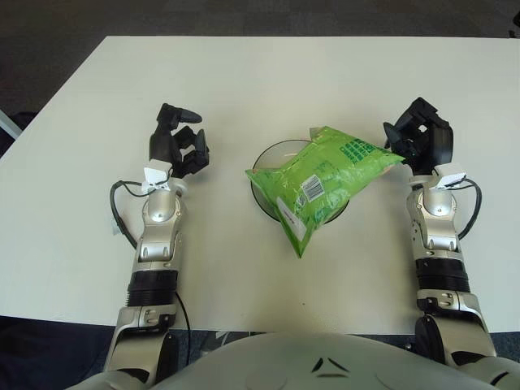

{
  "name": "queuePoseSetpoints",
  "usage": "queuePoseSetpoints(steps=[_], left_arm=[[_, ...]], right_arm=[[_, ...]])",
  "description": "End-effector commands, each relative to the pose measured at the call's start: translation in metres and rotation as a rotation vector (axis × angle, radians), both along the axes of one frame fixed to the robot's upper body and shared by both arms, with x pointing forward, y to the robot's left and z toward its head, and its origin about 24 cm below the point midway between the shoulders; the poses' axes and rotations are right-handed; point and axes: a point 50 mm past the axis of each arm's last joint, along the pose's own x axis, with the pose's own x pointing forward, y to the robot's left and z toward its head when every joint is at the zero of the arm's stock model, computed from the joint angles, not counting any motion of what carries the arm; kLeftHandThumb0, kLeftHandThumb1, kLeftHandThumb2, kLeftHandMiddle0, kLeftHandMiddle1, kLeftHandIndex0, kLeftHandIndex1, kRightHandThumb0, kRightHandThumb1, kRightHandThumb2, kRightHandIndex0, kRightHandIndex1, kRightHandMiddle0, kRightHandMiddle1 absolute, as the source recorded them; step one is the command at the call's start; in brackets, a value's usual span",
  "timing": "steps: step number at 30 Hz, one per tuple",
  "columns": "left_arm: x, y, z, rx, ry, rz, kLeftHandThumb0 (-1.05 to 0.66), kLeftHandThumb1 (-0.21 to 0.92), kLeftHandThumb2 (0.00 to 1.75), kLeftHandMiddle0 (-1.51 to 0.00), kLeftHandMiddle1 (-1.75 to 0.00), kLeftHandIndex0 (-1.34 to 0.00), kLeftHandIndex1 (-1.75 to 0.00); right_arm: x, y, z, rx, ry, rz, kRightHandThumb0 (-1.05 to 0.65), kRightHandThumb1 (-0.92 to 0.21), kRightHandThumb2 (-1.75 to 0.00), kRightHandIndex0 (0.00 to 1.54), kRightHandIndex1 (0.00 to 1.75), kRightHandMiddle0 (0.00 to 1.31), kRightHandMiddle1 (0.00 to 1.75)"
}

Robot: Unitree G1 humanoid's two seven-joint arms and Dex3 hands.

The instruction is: Put the snack into the plate.

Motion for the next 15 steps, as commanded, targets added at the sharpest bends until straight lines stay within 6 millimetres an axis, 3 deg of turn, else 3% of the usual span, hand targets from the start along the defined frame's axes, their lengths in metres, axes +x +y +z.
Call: queuePoseSetpoints(steps=[1, 15], left_arm=[[-0.0180, -0.0034, -0.0474, -0.054, 0.185, 0.019, -0.39, 0.66, 0.86, -0.84, -1.75, -0.36, -1.75], [-0.0181, -0.0031, -0.0464, -0.061, 0.176, 0.026, -0.39, 0.66, 0.86, -0.84, -1.75, -0.36, -1.75]], right_arm=[[-0.0262, 0.0042, -0.0745, 0.127, 0.289, -0.029, -0.16, -0.92, -0.17, 0.98, 1.75, 0.79, 1.75], [-0.0209, -0.0009, -0.0751, 0.426, 0.298, 0.037, -0.24, -0.92, -0.32, 1.00, 1.75, 0.81, 1.75]])
